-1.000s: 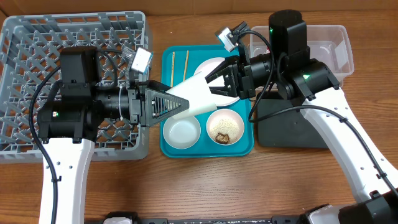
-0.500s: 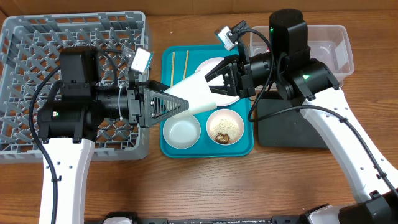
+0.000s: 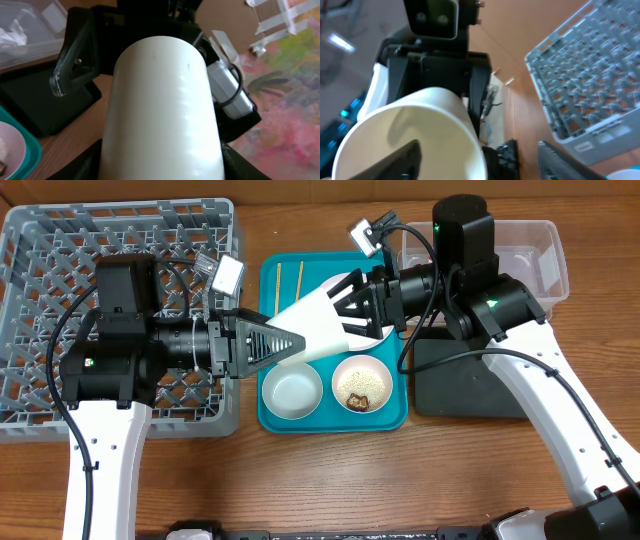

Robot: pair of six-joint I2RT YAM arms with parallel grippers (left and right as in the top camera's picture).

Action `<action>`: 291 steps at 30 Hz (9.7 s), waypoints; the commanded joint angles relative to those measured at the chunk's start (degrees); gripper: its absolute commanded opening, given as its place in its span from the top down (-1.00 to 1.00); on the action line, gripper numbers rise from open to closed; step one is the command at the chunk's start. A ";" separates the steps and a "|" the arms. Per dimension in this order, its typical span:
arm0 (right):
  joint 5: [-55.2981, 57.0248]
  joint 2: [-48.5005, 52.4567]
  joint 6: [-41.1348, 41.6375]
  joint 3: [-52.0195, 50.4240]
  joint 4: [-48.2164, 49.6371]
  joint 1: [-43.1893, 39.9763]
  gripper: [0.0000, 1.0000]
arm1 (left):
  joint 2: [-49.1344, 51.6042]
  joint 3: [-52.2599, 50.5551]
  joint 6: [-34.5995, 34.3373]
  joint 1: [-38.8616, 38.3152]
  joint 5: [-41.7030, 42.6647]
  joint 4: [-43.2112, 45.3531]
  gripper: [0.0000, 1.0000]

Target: Sort waste into correct bins and load items into the dishwasher

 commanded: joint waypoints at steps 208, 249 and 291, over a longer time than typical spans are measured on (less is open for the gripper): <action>45.00 12.90 1.60 5.73 -46.80 -10.45 0.92 | -11.30 24.61 -5.79 -11.91 -80.56 -30.21 -1.00; -2.82 12.92 -30.56 -18.53 -36.96 -40.13 0.92 | -11.30 24.61 -5.79 -11.91 -80.56 -30.21 -1.00; -0.52 11.65 -30.18 -18.91 -44.59 -40.46 0.92 | -11.30 24.61 -5.81 -11.91 -80.56 -30.21 -0.99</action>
